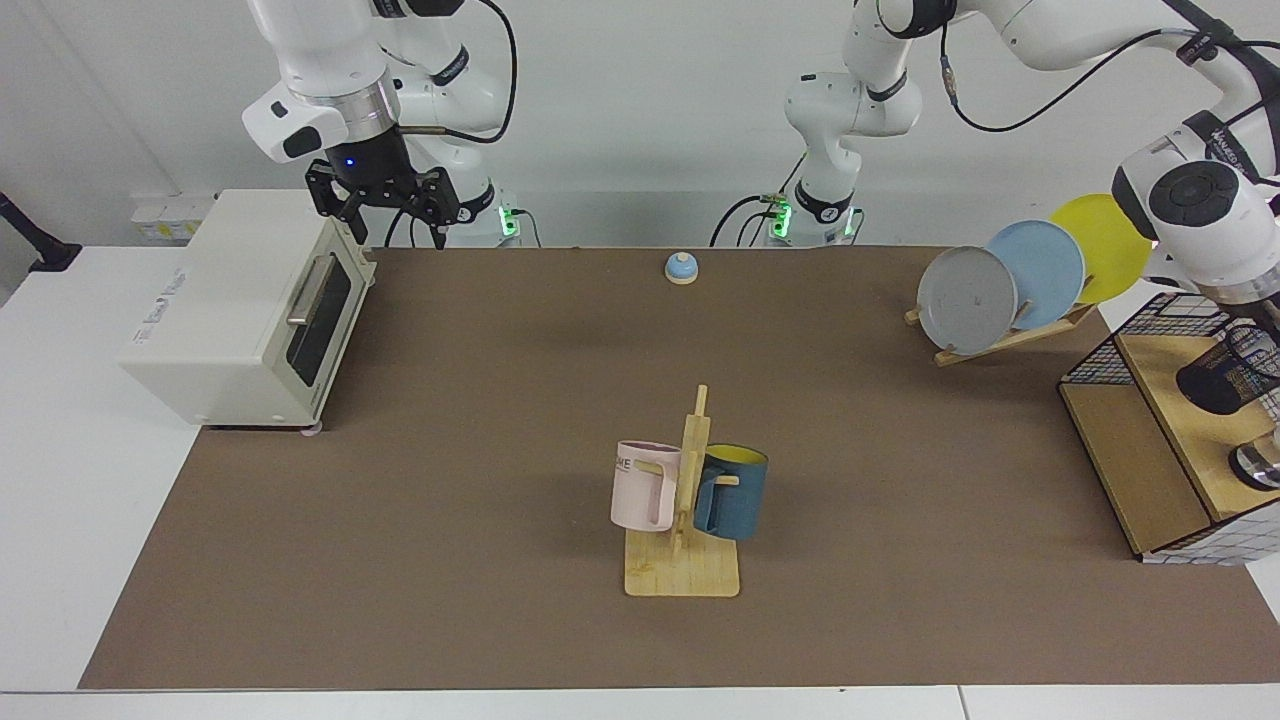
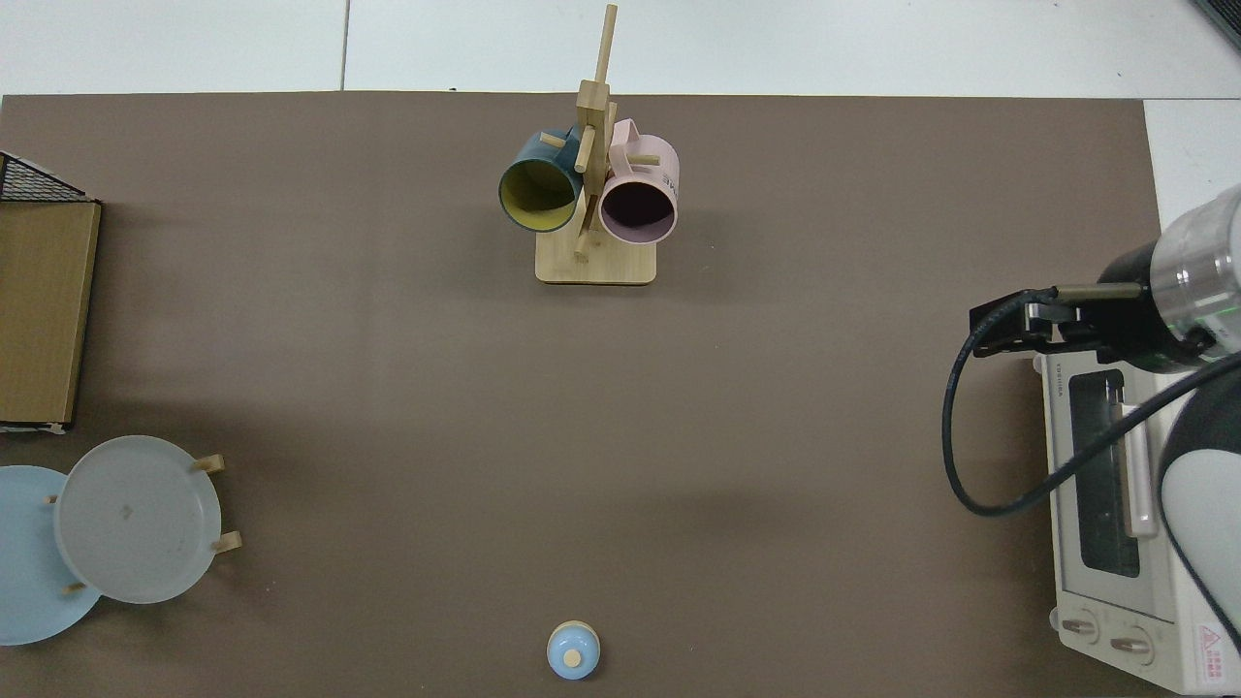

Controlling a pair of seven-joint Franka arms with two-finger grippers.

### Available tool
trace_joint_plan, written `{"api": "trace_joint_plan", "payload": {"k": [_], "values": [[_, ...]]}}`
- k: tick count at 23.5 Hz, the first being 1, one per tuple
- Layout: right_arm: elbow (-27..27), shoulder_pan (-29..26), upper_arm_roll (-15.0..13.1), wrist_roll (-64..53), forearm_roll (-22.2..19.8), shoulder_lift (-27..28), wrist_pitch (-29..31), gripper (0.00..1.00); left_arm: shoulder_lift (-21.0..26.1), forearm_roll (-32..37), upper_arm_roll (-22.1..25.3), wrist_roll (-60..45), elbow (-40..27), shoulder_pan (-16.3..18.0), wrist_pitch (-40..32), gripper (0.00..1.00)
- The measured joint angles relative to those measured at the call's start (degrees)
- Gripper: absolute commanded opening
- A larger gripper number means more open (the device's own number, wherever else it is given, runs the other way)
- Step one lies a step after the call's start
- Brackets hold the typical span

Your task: Put markers into pen holder

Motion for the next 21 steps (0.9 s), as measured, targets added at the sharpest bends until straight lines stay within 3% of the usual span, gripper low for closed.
{"api": "trace_joint_plan", "payload": {"k": [21], "values": [[0.0,0.0,0.0,0.0,0.0,0.0,0.0,1.00,-0.3,0.0,0.1,0.6,1.0,0.0,0.1,0.32]]}}
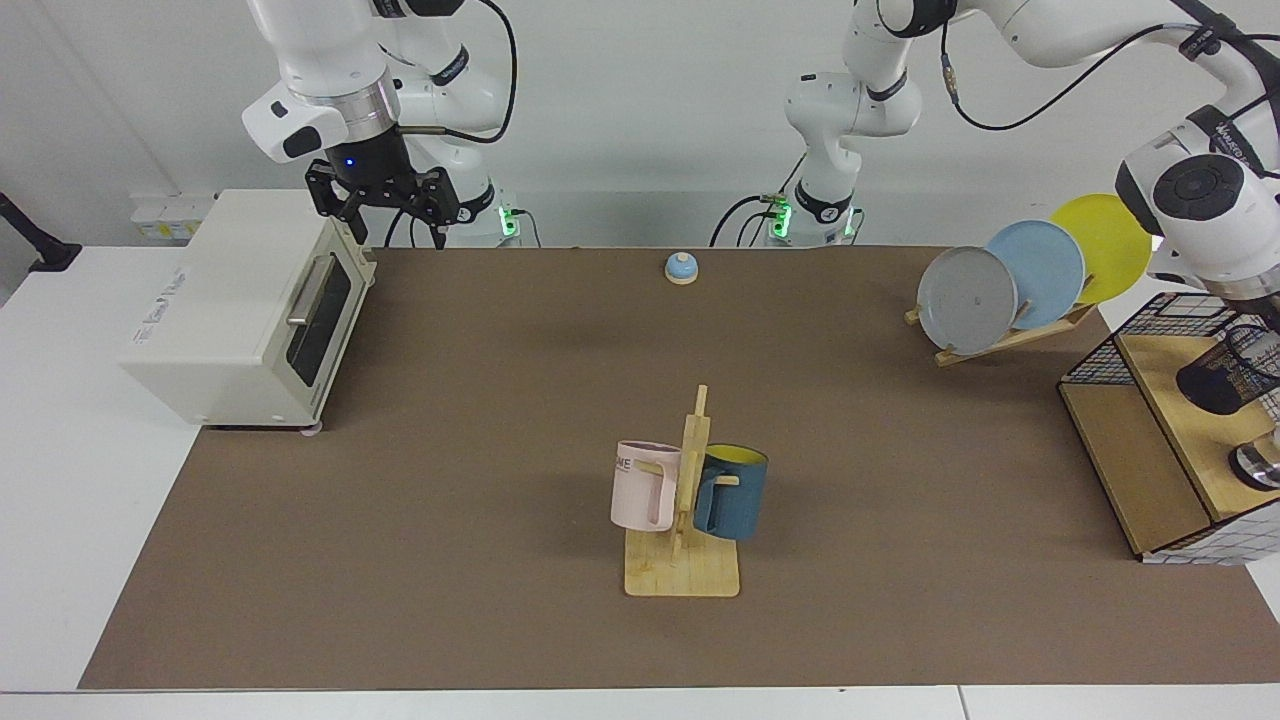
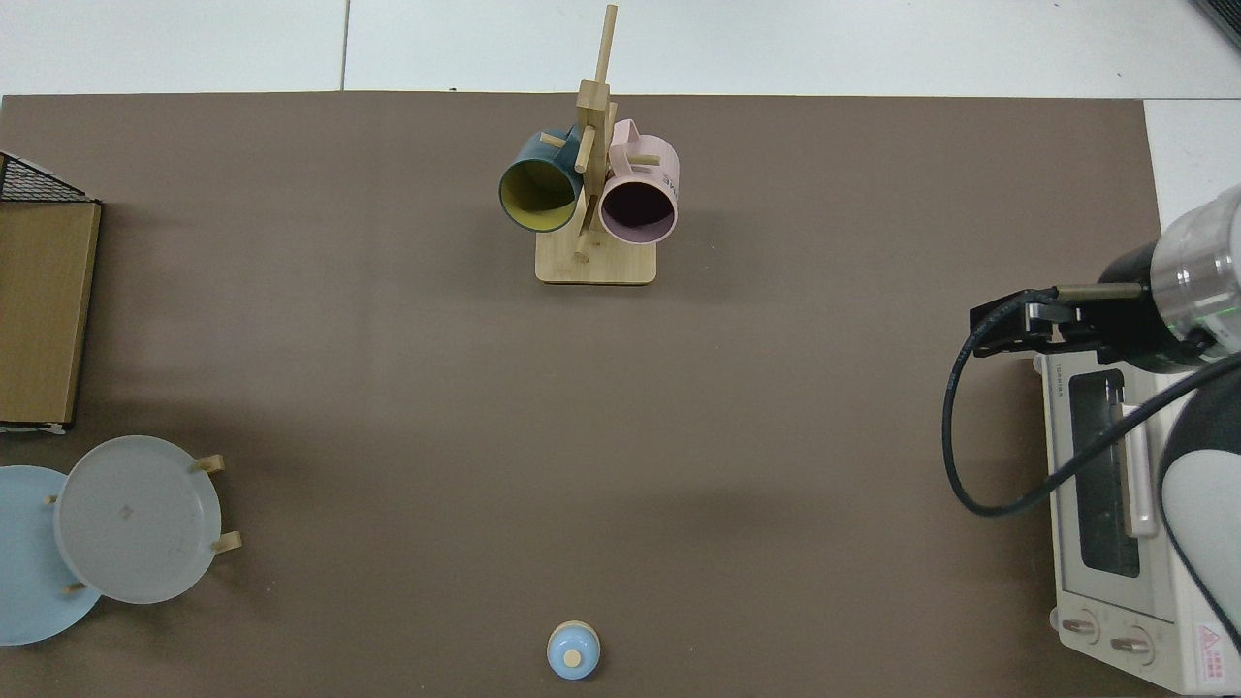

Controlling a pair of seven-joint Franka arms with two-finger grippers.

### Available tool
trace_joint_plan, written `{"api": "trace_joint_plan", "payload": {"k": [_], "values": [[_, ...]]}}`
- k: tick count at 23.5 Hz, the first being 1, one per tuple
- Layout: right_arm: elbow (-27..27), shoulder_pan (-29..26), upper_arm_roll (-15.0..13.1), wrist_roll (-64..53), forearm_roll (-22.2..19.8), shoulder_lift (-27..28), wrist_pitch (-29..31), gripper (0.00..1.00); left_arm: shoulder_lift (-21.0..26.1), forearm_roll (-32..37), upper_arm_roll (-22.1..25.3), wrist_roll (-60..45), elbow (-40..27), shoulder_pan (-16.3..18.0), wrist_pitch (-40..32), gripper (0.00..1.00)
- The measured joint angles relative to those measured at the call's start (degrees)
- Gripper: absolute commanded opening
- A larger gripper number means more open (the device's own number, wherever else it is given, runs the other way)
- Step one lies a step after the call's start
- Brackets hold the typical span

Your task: Put markers into pen holder

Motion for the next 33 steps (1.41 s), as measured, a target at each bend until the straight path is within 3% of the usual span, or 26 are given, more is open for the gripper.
{"api": "trace_joint_plan", "payload": {"k": [8,14,16,19,21,23,28,33], "values": [[0.0,0.0,0.0,0.0,0.0,0.0,0.0,1.00,-1.4,0.0,0.2,2.0,2.0,0.0,-0.4,0.34],[0.0,0.0,0.0,0.0,0.0,0.0,0.0,1.00,-3.7,0.0,-0.2,2.3,3.1,0.0,-2.7,0.41],[0.0,0.0,0.0,0.0,0.0,0.0,0.0,1.00,-4.5,-0.1,-0.5,2.3,3.7,-0.1,-3.9,0.47],[0.0,0.0,0.0,0.0,0.0,0.0,0.0,1.00,-6.0,-0.7,-1.5,2.3,4.3,-0.1,-5.6,0.74],[0.0,0.0,0.0,0.0,0.0,0.0,0.0,1.00,-7.2,-1.9,-2.4,2.3,4.6,-0.1,-7.2,0.78],[0.0,0.0,0.0,0.0,0.0,0.0,0.0,1.00,-8.5,-3.7,-3.2,2.3,4.8,-0.1,-8.7,0.88],[0.0,0.0,0.0,0.0,0.0,0.0,0.0,1.00,-11.6,-9.5,-4.6,2.3,5.1,-0.2,-11.9,0.91],[0.0,0.0,0.0,0.0,0.0,0.0,0.0,1.00,-14.5,-13.3,-8.5,0.3,6.5,-0.1,-19.8,0.98]]}}
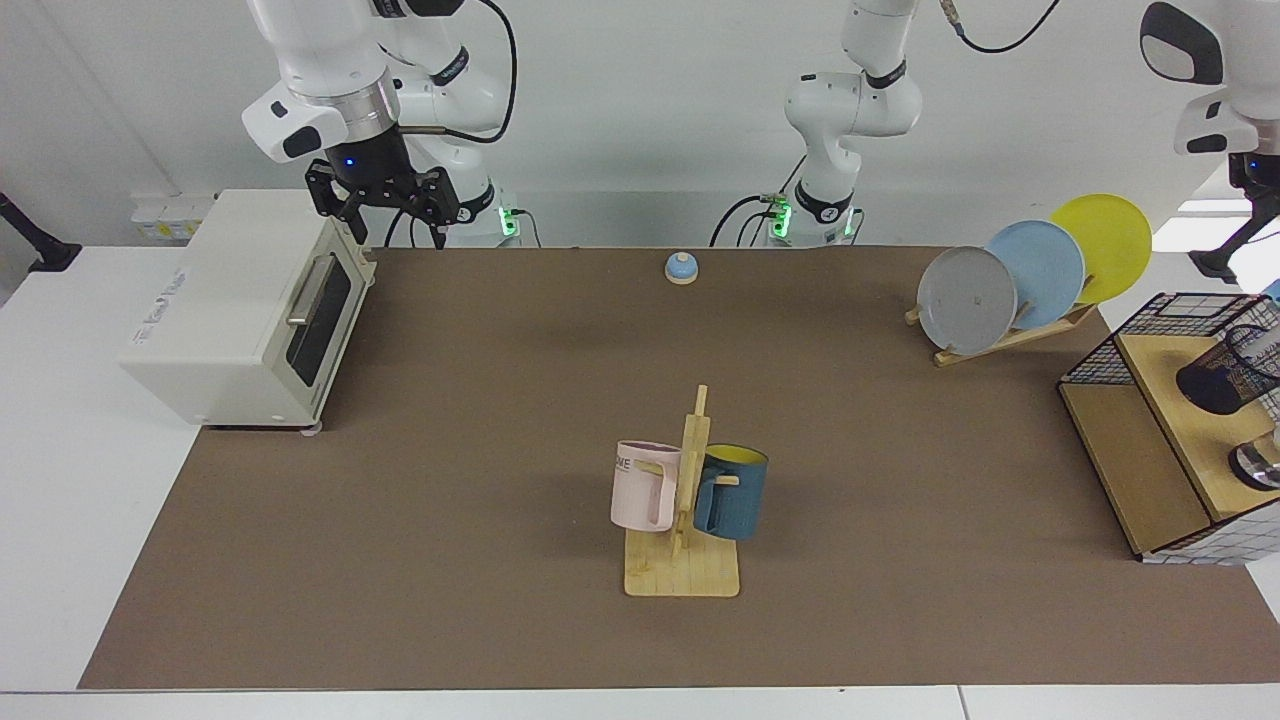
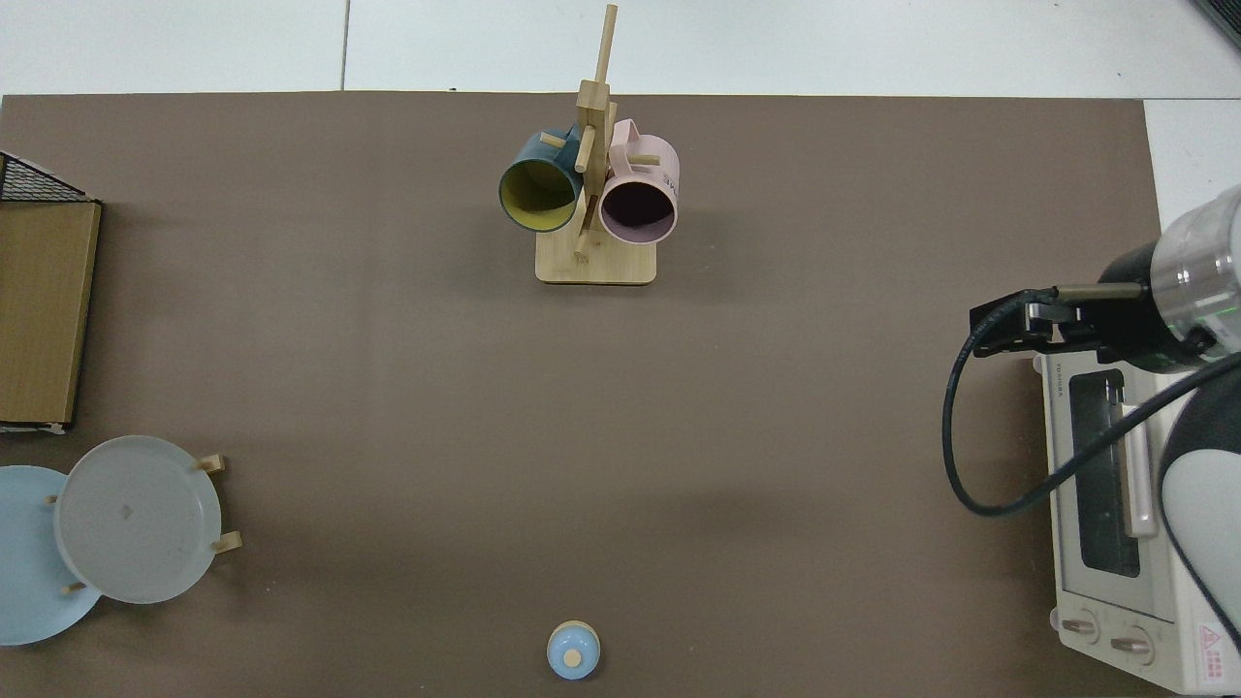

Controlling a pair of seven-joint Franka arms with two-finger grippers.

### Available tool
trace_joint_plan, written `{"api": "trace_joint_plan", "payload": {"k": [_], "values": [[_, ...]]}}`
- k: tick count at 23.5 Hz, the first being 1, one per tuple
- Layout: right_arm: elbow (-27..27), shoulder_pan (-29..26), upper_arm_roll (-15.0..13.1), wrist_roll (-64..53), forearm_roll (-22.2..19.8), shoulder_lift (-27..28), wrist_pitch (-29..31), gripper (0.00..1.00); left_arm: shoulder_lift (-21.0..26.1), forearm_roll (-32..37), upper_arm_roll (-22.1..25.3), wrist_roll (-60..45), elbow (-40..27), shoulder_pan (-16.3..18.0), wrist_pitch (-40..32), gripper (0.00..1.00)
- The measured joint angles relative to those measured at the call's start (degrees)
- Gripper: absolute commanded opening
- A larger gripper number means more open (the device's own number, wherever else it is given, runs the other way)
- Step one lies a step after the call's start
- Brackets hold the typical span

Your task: Put markers into pen holder

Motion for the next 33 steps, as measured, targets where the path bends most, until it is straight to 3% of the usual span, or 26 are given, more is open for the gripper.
{"api": "trace_joint_plan", "payload": {"k": [5,15,19,23,33], "values": [[0.0,0.0,0.0,0.0,0.0,0.0,0.0,1.00,-1.9,-2.3,-5.8,-13.7,0.5,0.2,-8.9,0.99],[0.0,0.0,0.0,0.0,0.0,0.0,0.0,1.00,-3.6,-18.6,-12.9,-40.1,0.6,1.9,-18.9,1.00],[0.0,0.0,0.0,0.0,0.0,0.0,0.0,1.00,-4.0,-25.1,-14.9,-43.7,0.6,3.2,-20.2,1.00],[0.0,0.0,0.0,0.0,0.0,0.0,0.0,1.00,-4.1,-26.5,-17.7,-45.7,0.6,5.2,-20.4,1.00],[0.0,0.0,0.0,0.0,0.0,0.0,0.0,1.00,-4.2,-30.7,-22.7,-64.8,1.5,6.1,-23.3,1.00]]}}
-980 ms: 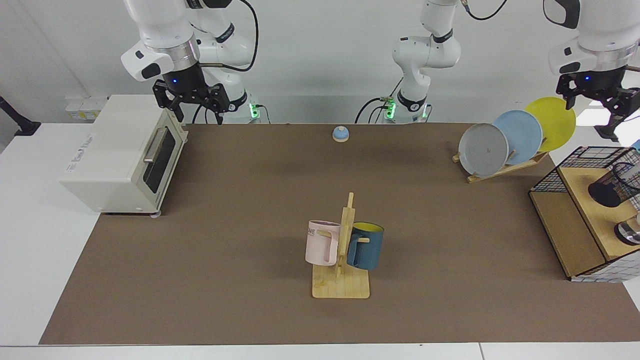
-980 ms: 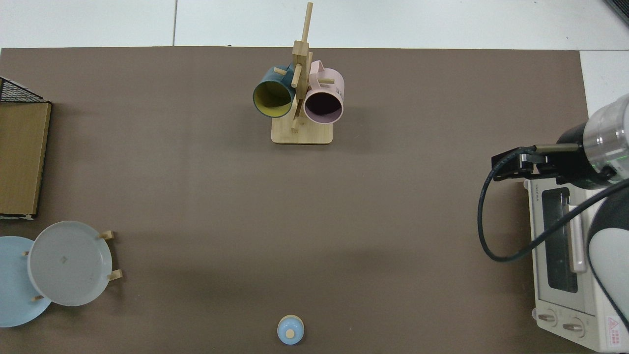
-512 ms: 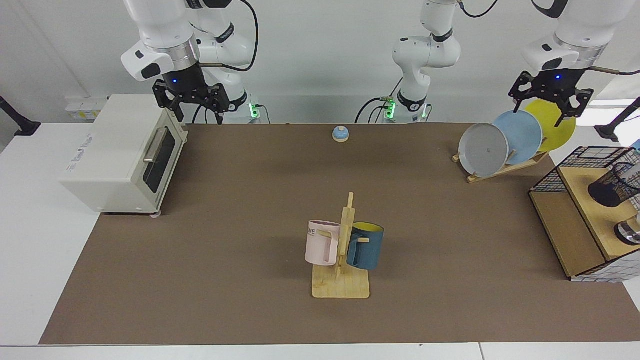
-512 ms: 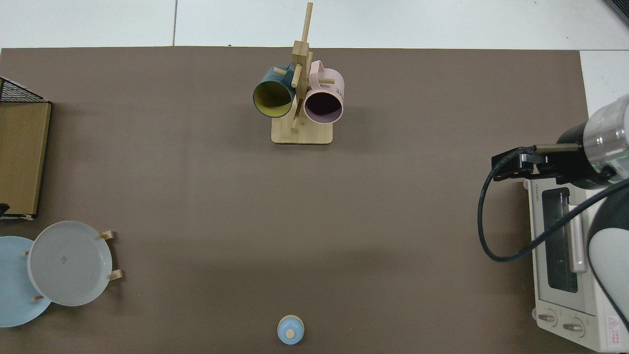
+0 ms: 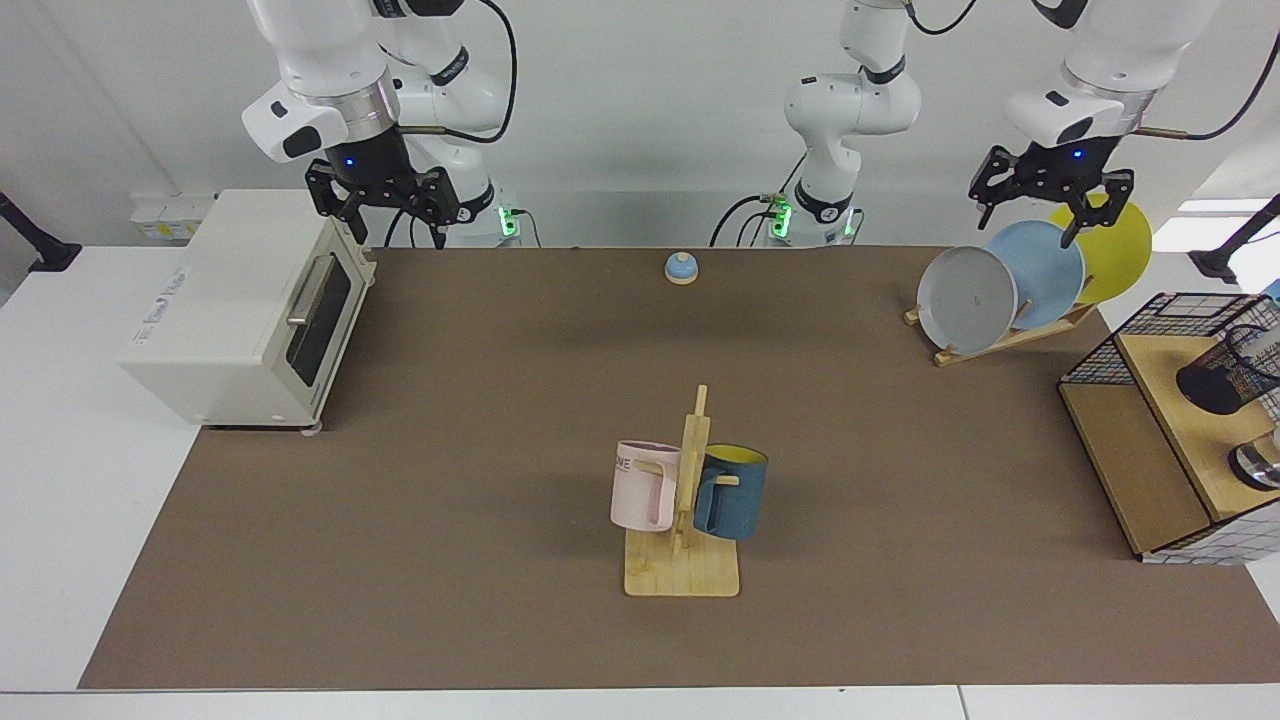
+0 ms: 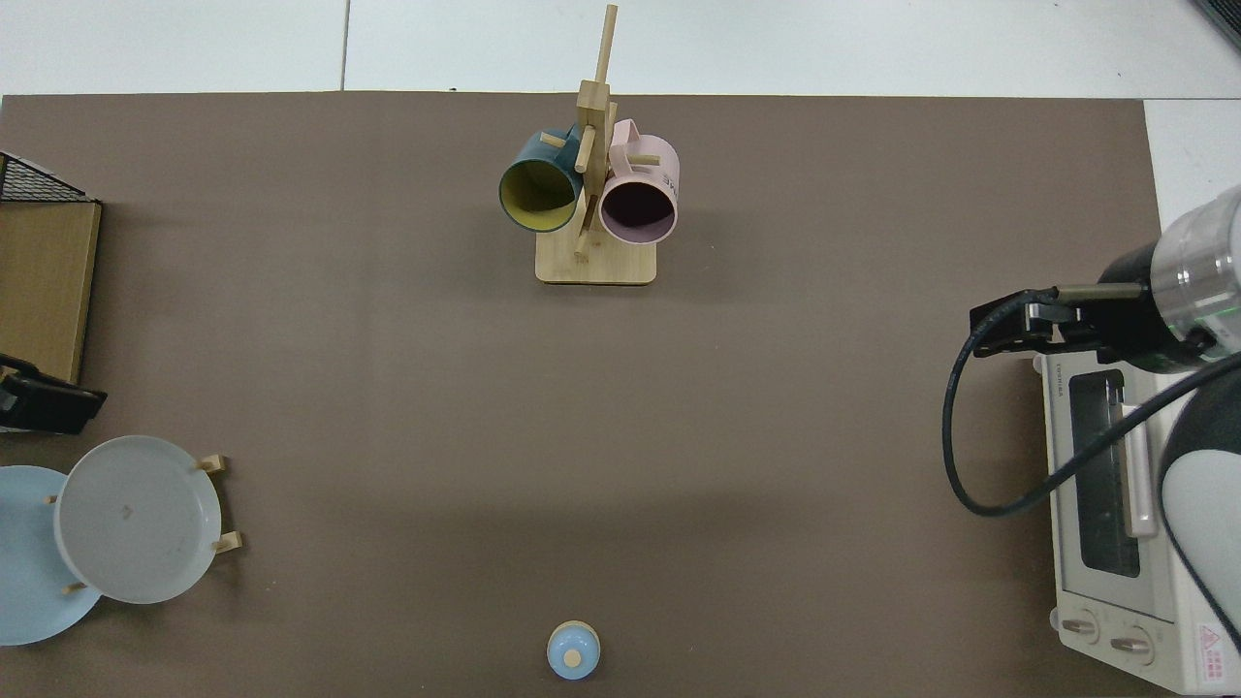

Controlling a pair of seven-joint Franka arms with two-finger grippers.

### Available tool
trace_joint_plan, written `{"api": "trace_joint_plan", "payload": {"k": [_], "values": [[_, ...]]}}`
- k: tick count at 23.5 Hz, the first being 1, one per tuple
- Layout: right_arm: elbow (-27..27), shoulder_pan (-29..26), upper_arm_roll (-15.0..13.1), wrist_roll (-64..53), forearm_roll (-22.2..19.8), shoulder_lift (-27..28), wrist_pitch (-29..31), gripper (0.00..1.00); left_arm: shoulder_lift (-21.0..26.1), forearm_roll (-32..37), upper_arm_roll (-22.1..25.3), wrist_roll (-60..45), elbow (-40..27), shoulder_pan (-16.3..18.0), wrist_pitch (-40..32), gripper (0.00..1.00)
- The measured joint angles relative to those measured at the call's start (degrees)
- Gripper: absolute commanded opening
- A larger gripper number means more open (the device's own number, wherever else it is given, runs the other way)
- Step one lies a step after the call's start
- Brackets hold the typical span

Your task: Put markers into pen holder

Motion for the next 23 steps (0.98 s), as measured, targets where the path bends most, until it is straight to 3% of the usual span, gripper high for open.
{"api": "trace_joint_plan", "payload": {"k": [12,23], "values": [[0.0,0.0,0.0,0.0,0.0,0.0,0.0,1.00,4.7,-1.9,-0.3,-4.2,7.9,0.1,-4.4,1.00],[0.0,0.0,0.0,0.0,0.0,0.0,0.0,1.00,6.1,-3.5,-0.1,-5.6,10.0,0.3,-4.6,1.00]]}}
